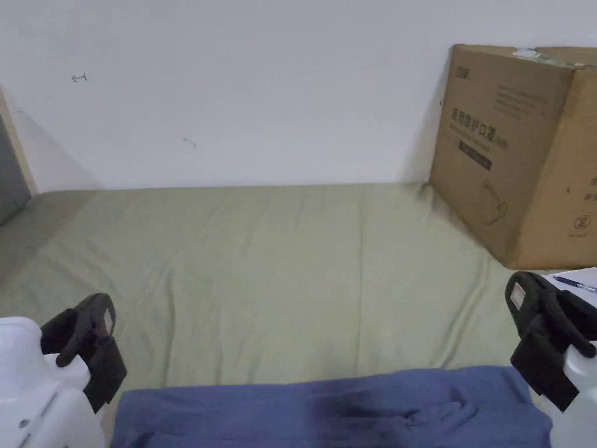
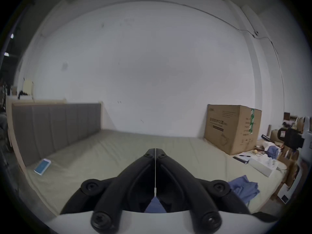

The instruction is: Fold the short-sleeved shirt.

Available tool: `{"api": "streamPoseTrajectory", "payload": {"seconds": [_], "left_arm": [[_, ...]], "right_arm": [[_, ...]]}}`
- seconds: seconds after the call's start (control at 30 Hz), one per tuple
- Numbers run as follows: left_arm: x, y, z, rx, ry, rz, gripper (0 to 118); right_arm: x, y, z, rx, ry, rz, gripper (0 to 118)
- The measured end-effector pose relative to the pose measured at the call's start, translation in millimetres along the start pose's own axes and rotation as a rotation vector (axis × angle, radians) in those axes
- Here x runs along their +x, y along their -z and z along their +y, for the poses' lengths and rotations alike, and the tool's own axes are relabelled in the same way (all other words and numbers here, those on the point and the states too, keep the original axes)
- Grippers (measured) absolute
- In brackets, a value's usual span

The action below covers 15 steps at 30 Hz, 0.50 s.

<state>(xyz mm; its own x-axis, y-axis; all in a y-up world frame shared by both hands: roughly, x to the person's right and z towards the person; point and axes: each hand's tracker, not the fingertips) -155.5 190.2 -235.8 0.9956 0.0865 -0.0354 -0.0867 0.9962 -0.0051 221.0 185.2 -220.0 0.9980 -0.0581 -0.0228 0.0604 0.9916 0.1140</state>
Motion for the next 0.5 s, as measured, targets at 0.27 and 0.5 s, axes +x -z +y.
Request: {"api": "streamPoseTrajectory", "payload": {"seconds": [0.27, 0.5], "left_arm": [[8, -16, -13, -0.004, -0.007, 0.008, 0], [-26, 4, 17, -0.075, -0.087, 0.024, 0]], "right_arm": [[-8, -5, -9, -0.036, -0.054, 0.001, 0], [-8, 0, -3, -0.090, -0.061, 0.041, 0]]}}
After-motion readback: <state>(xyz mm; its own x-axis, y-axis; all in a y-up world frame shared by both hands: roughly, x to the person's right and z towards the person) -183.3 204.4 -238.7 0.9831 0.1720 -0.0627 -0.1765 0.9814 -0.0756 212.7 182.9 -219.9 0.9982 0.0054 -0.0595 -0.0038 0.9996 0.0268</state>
